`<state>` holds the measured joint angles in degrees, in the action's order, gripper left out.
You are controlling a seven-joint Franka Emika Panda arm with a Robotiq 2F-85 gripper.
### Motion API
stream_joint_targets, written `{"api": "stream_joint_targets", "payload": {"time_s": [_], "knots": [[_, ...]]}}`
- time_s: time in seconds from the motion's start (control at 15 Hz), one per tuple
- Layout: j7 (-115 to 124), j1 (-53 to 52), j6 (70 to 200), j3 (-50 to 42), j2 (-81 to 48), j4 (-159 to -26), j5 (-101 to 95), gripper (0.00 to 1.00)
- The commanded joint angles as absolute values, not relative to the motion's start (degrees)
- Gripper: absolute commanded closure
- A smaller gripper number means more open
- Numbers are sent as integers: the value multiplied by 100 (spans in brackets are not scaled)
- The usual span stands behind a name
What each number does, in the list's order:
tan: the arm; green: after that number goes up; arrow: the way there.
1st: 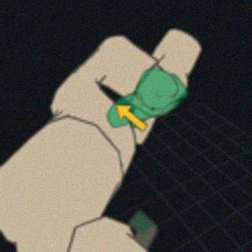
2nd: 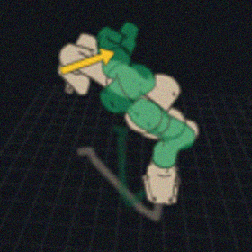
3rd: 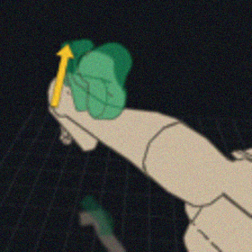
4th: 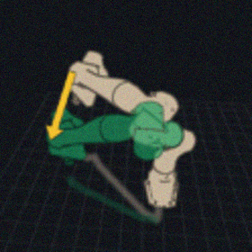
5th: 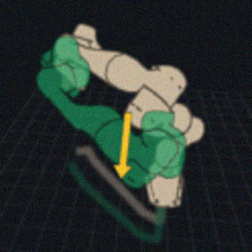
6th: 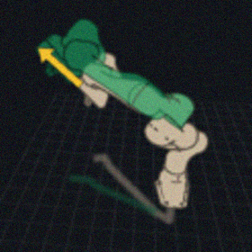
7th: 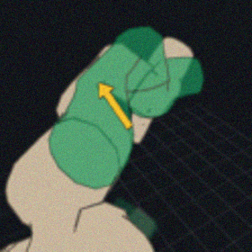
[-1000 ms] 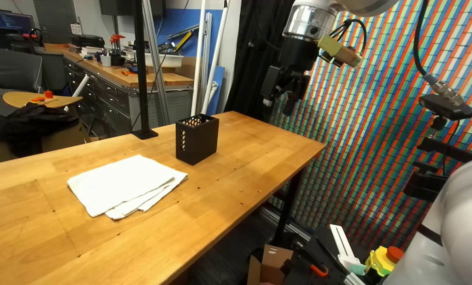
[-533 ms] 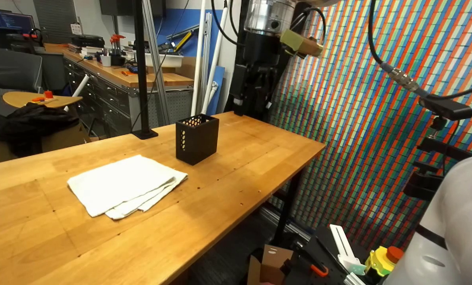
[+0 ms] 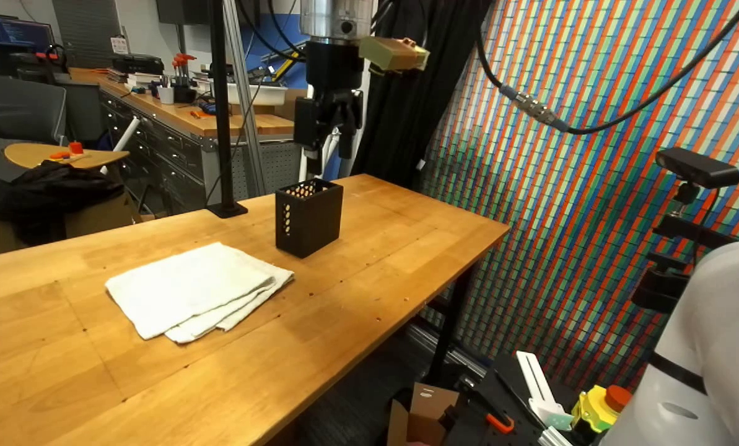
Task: Put the towel in the box
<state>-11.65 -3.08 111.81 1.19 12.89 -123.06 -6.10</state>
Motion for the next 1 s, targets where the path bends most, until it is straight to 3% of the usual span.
{"api": "stream_joint_targets", "payload": {"time_s": [0.0,0.93], "knots": [[-1455,-382,11082,237,634,-11397,-840,0],[-1861,-532,11365,583,-1114,-9441,-548,0]]}}
